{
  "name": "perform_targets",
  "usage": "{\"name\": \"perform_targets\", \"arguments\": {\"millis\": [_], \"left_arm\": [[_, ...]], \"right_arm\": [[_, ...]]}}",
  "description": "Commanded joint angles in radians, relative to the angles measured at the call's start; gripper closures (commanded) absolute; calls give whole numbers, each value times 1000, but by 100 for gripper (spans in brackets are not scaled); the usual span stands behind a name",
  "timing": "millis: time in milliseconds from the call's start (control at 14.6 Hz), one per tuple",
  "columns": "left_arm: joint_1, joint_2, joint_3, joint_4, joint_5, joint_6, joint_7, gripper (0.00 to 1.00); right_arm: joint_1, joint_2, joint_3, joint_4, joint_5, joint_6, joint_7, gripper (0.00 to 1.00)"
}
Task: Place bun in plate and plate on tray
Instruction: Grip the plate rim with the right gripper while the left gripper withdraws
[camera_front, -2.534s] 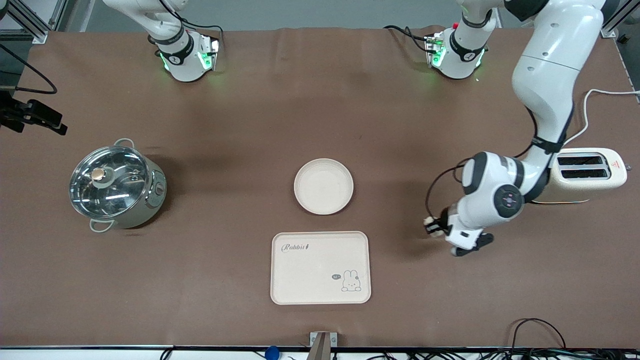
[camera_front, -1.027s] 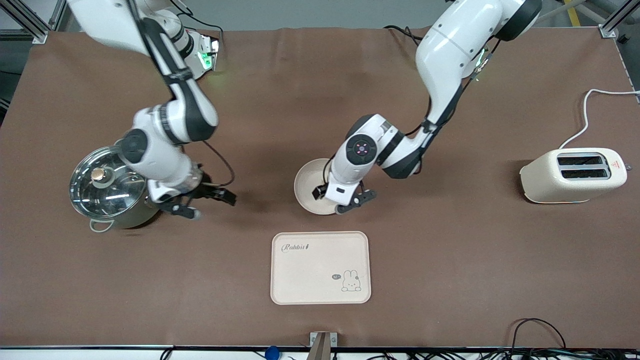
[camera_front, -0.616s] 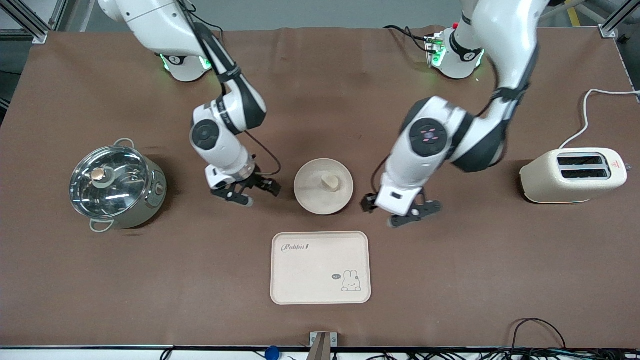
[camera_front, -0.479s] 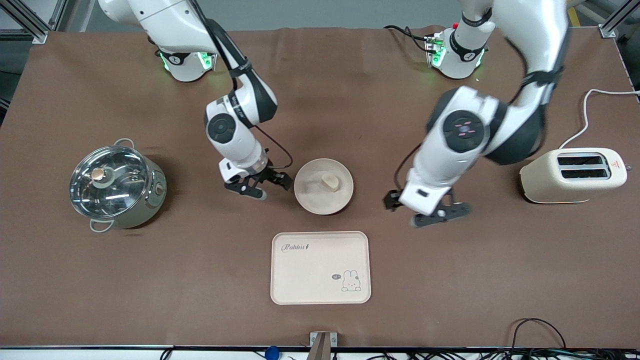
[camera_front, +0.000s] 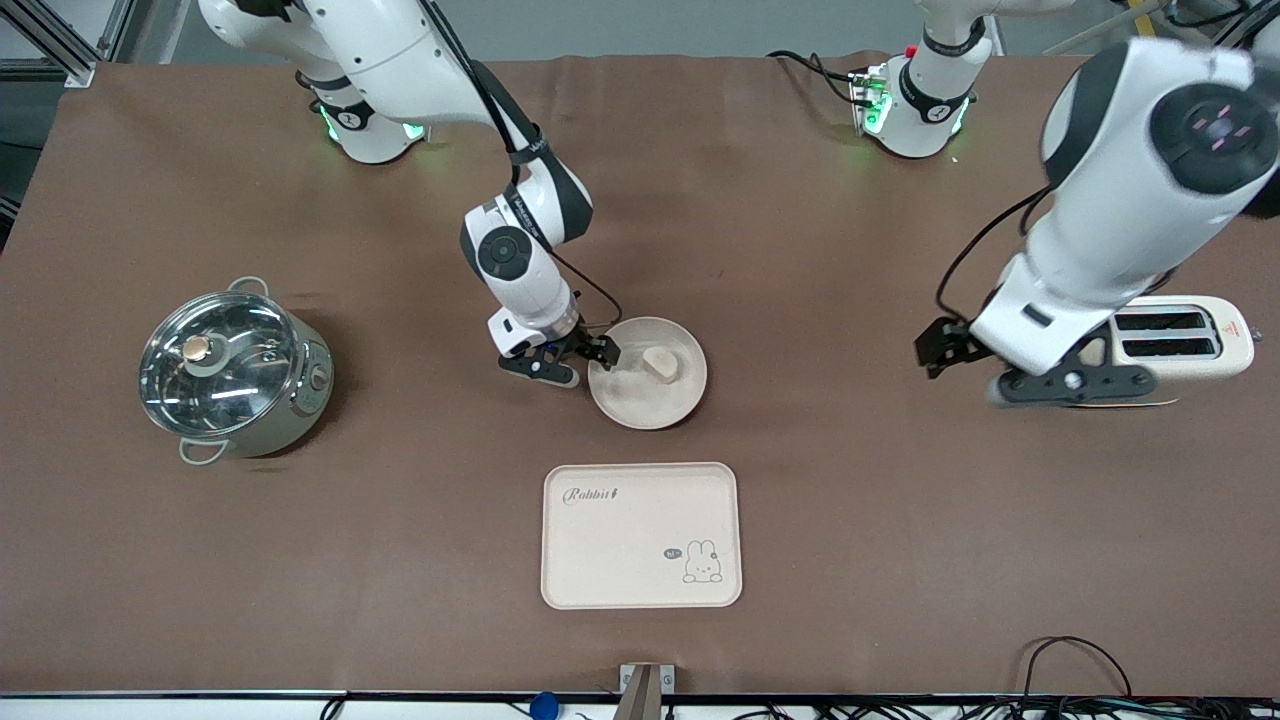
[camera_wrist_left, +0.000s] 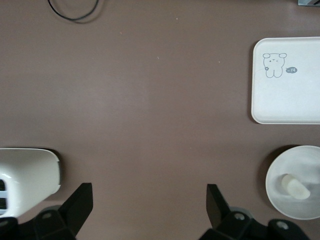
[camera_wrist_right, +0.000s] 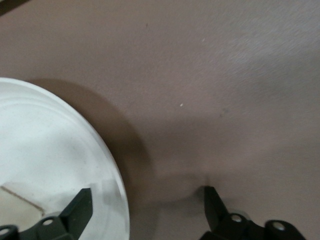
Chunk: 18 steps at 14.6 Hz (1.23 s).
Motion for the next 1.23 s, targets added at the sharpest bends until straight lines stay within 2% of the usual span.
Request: {"name": "perform_targets", "arguments": {"millis": [0,68,137,205,342,479,822,1027,1164], "left_arm": [[-22,-98,72,-23,4,-87,95,0],[-33,-122,98,-26,-5,-119,143,0],[-35,-153,120,-43,-28,-139,181,0],[-33,-193,137,-80,-58,-139,203,0],[-33,-277,164,-164,-98,-139,244,0],[-28,-320,168,-212,-102,-139,254,0],[-21,-322,165,-204,-103,-135,254,0],[-21,-322,165,-203,-102,-129,255,0],[-21,-317,168,-203,-102,-112,254,0]], "right_arm": [[18,16,-15,40,6,-4,25,55],[16,16,-15,45,6,-10,25,79],[18,16,-15,45,6,-11,25,93],[18,16,-15,45,5,-11,25,98],[16,14,-15,46,3,-11,20,99],[5,10,-13,48,2,-14,10,99],[-44,-35,-13,103,-2,-141,-13,99],[-103,-27,-12,241,6,-240,-7,99],[-151,-3,-12,328,12,-254,-10,99]]}}
